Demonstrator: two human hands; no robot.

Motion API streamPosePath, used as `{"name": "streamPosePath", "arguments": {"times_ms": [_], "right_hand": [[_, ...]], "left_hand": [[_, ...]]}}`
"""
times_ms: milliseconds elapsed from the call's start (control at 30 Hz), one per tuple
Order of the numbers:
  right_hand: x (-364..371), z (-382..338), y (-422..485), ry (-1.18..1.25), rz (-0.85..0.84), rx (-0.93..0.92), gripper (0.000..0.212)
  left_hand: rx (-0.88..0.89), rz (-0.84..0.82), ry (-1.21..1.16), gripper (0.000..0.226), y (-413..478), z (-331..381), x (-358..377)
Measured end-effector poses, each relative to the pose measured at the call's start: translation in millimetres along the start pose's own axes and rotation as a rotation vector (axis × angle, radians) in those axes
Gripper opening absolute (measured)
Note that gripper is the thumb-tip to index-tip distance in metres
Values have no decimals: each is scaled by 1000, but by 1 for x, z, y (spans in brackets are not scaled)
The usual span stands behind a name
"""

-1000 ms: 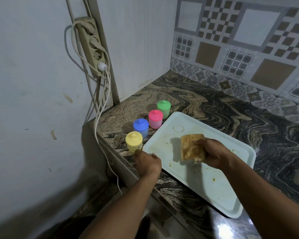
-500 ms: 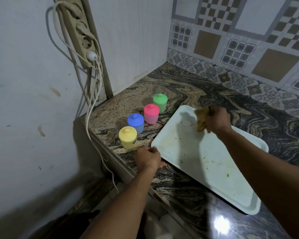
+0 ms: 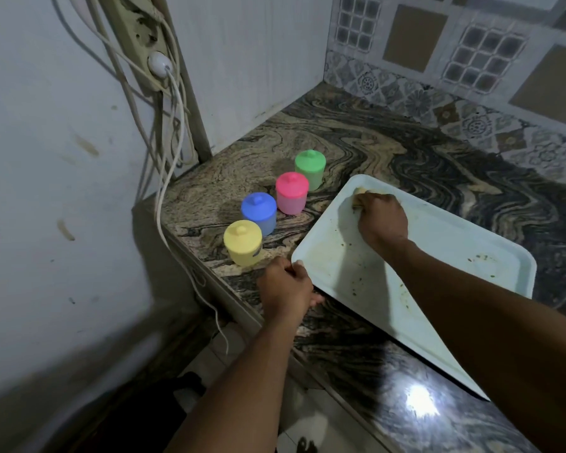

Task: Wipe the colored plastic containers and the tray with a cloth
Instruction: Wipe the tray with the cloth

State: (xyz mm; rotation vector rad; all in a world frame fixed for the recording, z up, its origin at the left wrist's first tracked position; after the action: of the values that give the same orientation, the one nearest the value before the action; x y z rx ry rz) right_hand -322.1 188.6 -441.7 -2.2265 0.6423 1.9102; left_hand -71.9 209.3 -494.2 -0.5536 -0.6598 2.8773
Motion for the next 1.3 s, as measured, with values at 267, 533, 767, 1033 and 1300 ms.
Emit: {"name": "streamPosePath", "arguments": {"times_ms": [267, 533, 767, 1033, 1300], "right_hand": [[5, -41, -58, 85, -24, -230, 42], [-12, -87, -125, 231, -151, -456, 35], [-37, -27, -98, 796, -82, -34, 39], [-28, 14, 12, 354, -39, 181, 29], [13, -43, -29, 206, -56, -157, 45]], "left_hand": [[-38, -46, -20, 24, 0, 1, 0], [-50, -28, -11, 19, -4, 6, -6], [-105, -92, -123, 12, -7, 6, -3], [-139, -95, -147, 14, -4, 3, 1], [-127, -137, -125, 21, -3, 3, 0]]}}
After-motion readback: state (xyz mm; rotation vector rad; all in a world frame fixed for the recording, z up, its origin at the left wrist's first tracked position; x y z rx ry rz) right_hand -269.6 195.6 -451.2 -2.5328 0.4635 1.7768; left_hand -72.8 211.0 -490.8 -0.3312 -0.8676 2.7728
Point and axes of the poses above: each hand's wrist, its own y-axis towards the middle knuckle, its own x-axis out of the palm, z = x × y, the point moved 8 cm from there along y, towards the middle knuckle, and after that the axes turned 6 degrees about -x, right-handed, at the moved point
